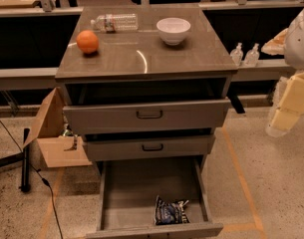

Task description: Pick blue chip bag from bottom drawer and place on counter

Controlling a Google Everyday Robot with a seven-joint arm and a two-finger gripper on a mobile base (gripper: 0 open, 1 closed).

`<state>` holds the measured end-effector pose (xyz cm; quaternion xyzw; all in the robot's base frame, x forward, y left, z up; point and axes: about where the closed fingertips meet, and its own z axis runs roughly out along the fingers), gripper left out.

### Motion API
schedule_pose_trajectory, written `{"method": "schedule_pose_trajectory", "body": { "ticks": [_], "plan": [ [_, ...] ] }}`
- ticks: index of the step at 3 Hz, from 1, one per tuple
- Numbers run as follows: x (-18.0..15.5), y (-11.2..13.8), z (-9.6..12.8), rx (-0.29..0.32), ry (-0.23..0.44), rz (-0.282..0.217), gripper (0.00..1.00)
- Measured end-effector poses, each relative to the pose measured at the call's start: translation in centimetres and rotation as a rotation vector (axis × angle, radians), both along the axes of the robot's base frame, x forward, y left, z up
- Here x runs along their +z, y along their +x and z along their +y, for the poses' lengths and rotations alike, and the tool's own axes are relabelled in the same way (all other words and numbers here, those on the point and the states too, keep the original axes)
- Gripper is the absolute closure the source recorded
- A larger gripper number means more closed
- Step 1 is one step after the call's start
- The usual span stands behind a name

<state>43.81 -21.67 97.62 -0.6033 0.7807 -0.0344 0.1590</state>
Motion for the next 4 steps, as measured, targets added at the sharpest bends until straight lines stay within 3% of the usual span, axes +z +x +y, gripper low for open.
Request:
{"method": "schedule_pose_trajectory", "body": {
  "ticks": [1,2,3,4],
  "plan": [
    [0.0,0.0,0.0,0.0,0.0,0.0,0.0],
    [-0.5,-0.1,0.5,0.015,0.024,-0.041,0.0],
    [-4.1,-1.0,1.9,0.05,0.067,-0.085,0.0],
    [-11.9,-1.6,3.6,0.08,0.158,-0.056,0.0]
  ]
}}
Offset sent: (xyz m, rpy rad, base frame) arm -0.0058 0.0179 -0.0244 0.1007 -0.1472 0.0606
